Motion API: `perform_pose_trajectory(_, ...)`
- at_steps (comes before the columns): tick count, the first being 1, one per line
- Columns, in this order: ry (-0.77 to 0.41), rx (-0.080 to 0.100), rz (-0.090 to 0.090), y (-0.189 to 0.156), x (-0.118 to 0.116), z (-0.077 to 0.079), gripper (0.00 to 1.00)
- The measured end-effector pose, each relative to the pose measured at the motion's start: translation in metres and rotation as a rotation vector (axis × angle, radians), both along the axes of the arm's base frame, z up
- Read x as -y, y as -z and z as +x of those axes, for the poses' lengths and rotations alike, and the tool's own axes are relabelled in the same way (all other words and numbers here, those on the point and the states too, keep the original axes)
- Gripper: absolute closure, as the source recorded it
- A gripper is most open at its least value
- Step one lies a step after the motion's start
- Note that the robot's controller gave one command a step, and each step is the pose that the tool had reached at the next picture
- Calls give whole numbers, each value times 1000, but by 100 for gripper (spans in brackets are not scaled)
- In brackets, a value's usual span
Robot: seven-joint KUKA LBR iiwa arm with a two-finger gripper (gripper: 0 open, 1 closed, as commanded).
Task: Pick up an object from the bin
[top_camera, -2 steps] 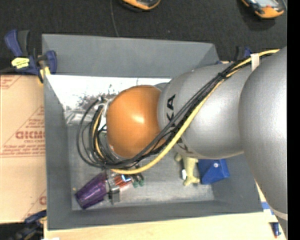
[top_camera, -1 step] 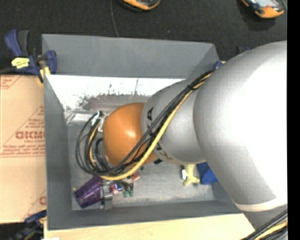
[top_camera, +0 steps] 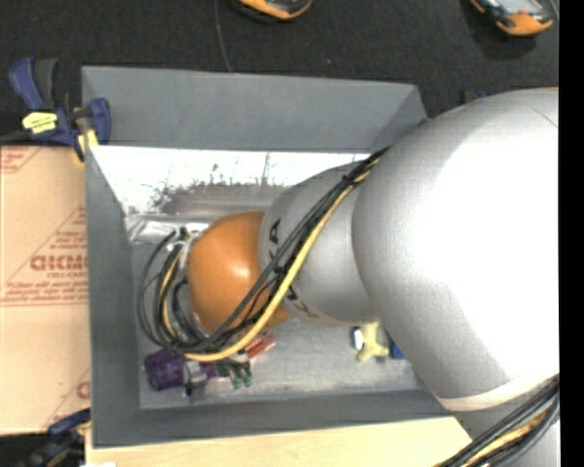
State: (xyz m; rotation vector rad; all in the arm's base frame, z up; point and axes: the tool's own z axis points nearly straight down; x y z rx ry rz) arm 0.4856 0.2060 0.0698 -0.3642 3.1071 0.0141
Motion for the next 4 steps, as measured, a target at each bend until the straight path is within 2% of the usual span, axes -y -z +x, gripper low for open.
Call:
perform_pose_trajectory(1, 1, 0, 0, 0, 0, 0, 100)
perform_pose_trajectory(2, -19, -7, -5, -36, 1, 0, 100)
perform_pose_trajectory(3, -60, -4, -3, -30, 25, 20, 100)
perform_pose_trajectory(4, -79, -5, -4, -107, 12, 12, 100)
